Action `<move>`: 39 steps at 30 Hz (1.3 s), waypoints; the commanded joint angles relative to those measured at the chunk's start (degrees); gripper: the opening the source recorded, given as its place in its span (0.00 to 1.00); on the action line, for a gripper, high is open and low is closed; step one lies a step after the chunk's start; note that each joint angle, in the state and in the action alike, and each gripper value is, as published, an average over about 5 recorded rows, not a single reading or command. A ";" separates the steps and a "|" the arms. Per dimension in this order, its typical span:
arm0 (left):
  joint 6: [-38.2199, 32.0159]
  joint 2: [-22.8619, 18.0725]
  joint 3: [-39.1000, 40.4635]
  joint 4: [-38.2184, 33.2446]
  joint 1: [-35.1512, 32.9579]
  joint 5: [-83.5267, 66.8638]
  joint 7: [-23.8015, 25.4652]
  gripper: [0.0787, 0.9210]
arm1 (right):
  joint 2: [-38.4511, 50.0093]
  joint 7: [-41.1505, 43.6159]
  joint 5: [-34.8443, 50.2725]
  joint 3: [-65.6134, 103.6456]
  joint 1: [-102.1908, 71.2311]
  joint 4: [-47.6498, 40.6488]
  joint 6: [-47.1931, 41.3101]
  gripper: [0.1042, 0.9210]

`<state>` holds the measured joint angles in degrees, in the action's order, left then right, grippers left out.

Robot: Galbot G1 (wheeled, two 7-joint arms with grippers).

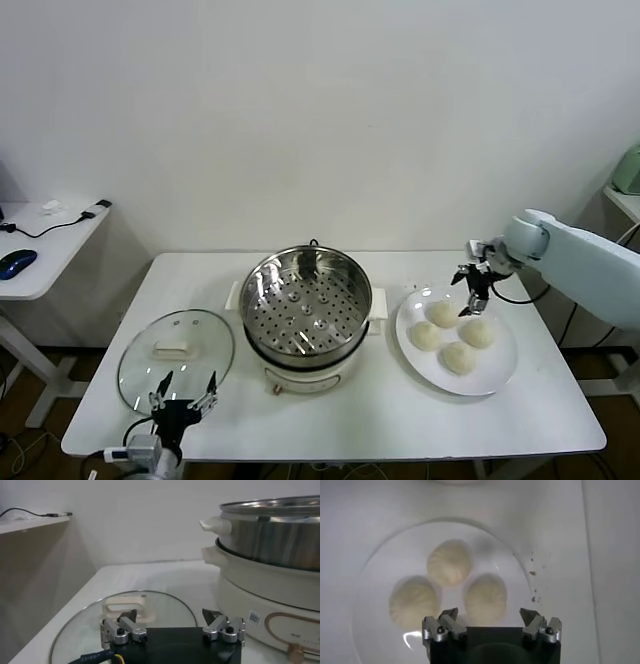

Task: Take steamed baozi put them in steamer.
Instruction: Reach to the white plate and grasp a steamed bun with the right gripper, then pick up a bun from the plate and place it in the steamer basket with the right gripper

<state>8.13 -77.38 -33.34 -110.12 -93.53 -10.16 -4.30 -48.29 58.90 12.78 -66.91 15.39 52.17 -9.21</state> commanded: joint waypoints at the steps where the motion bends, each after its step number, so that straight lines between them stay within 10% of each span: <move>1: -0.07 0.08 0.03 0.28 -0.04 -0.01 0.18 0.88 | -6.14 0.56 -1.36 -1.81 -1.87 -6.57 -1.42 0.88; 24: -1.06 -0.31 0.26 1.01 -0.60 1.19 0.02 0.88 | -8.93 -1.90 -5.14 6.13 -7.67 -12.76 -0.14 0.79; 39: -1.33 -0.78 -0.03 -1.17 -1.75 1.70 -0.08 0.88 | -4.62 1.67 1.47 -5.86 9.90 -0.44 3.99 0.72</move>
<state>6.79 -78.13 -33.39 -110.90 -95.27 -8.42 -4.38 -54.58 59.37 10.93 -65.79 13.98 45.69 -7.79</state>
